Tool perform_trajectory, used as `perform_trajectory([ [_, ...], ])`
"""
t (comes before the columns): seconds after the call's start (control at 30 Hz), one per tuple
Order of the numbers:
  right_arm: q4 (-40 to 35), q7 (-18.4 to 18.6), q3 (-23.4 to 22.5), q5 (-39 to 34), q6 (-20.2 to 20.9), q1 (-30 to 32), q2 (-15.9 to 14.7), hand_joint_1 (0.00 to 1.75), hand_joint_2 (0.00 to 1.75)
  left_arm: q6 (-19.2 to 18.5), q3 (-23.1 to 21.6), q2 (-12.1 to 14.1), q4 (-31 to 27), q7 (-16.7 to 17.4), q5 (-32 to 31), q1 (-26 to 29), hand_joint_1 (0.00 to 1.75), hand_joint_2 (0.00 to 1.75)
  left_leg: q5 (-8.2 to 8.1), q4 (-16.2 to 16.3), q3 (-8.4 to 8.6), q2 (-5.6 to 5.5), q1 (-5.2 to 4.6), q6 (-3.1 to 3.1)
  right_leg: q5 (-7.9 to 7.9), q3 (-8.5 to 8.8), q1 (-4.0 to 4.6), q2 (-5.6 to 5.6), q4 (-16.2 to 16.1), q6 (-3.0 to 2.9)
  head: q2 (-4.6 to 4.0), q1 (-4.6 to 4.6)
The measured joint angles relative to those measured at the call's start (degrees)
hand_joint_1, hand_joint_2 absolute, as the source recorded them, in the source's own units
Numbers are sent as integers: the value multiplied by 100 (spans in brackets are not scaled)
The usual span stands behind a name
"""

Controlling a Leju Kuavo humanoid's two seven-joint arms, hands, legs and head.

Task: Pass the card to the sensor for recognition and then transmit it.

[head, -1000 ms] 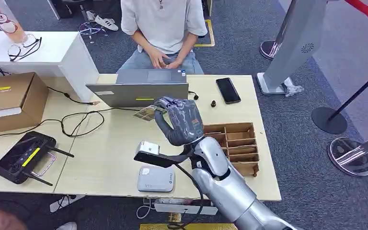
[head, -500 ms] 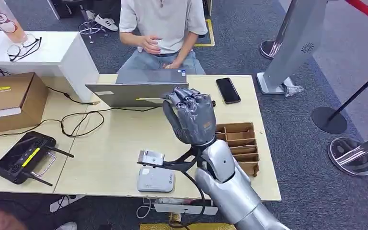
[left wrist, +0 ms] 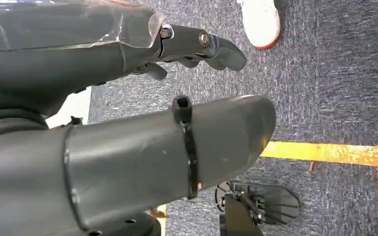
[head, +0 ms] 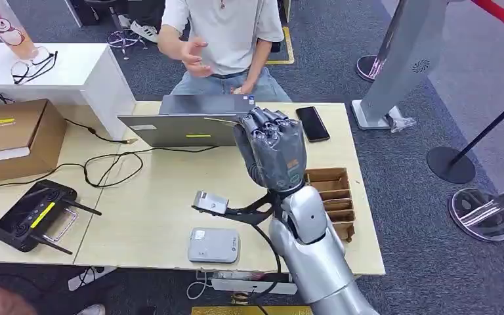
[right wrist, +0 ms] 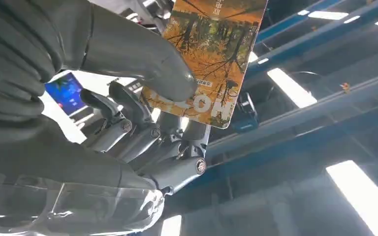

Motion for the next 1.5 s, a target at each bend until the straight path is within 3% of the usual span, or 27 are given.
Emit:
perform_trajectory([
  [0.8,1380,398,-42,83,0,-883,367,175,175,7,-118,-46,0,57,-39,-50,0,0,0,0,-1,0,0,0,0,0,0,0,0,0,0,2],
  [1.47,2225,695,476,-361,0,-1328,409,175,175,44,-118,-48,0,120,-15,-62,0,0,0,0,-1,0,0,0,0,0,0,-1,0,0,0,0],
  [1.5,2249,697,489,-361,0,-1337,409,63,175,46,-118,-48,0,122,-15,-62,0,0,0,0,-1,0,0,0,0,0,0,-1,0,0,0,0],
])
